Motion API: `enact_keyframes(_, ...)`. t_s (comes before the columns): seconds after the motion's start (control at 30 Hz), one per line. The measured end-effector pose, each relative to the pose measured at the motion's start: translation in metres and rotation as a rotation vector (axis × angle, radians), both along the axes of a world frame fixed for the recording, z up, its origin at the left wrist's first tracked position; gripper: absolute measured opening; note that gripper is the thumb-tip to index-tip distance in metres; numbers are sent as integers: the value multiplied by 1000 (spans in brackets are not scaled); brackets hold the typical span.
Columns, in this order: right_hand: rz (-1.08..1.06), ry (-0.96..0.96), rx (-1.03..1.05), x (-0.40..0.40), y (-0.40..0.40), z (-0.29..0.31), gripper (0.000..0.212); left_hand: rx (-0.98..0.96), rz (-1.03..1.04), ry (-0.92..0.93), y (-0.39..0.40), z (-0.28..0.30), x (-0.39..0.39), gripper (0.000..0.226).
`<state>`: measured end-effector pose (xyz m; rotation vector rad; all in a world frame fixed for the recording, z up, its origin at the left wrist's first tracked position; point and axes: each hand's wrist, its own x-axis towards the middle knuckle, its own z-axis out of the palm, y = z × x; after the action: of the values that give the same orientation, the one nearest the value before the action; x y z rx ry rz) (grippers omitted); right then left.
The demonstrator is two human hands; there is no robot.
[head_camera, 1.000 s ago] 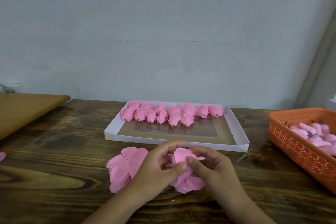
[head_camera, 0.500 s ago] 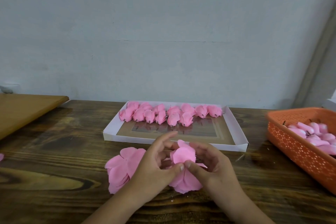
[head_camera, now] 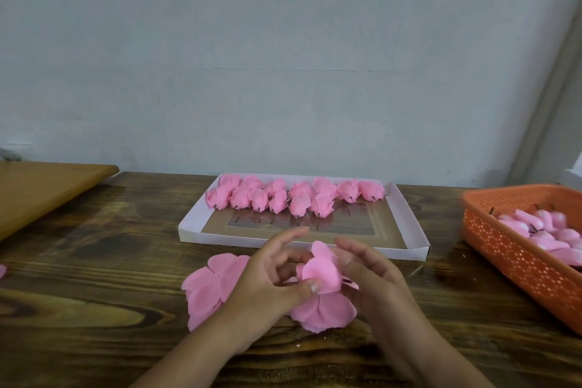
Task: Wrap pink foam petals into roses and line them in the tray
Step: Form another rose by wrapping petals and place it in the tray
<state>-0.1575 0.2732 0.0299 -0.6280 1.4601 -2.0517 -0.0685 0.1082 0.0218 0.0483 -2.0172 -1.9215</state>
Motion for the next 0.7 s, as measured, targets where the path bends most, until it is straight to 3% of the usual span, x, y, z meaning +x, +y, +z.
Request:
enact_keyframes(0.13,46,-123,-22,-5,4,5,53,24,-43,-19,0,1,2,68)
enact_keyframes(0.37,215,-272,-153,-11,10,5,44,107,-98,-56,-2,3,3,73)
enact_keyframes(0.5,193,-354,-248,-14,12,4,70,175,-102,-65,-3,3,3,71)
enact_keyframes(0.63,159,-249,-140,-8,8,4,38,156,-114,-86,0,3,2,79)
enact_keyframes(0.7,103,-200,-77,-4,5,3,33,104,-111,-90,2,2,3,81)
